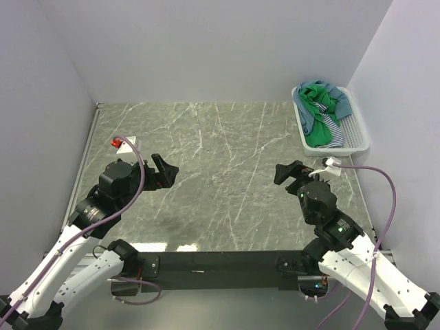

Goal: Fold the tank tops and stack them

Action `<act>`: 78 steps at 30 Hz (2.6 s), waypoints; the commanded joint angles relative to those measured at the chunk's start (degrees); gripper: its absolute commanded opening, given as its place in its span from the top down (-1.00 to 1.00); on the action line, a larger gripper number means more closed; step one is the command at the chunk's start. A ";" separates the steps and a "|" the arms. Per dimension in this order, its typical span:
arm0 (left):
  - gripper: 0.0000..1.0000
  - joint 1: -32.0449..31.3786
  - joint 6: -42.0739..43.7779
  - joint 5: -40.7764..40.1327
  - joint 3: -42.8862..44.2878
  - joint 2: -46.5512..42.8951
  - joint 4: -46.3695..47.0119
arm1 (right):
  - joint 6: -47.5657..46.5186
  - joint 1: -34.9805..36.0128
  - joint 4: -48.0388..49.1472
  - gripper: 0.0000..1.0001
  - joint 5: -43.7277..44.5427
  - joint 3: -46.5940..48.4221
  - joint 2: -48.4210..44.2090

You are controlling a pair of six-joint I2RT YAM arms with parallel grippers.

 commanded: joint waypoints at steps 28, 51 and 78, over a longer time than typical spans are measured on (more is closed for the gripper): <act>-0.99 0.24 0.58 7.21 0.09 2.52 2.95 | -2.83 -41.36 9.70 -0.83 -21.44 62.75 80.88; -0.99 0.33 2.87 10.64 0.44 9.72 2.96 | 0.95 -43.56 22.64 -0.61 -23.47 74.87 95.04; -0.99 0.33 2.43 10.38 0.70 11.39 2.96 | 1.30 -44.79 14.54 0.96 -23.38 83.32 102.19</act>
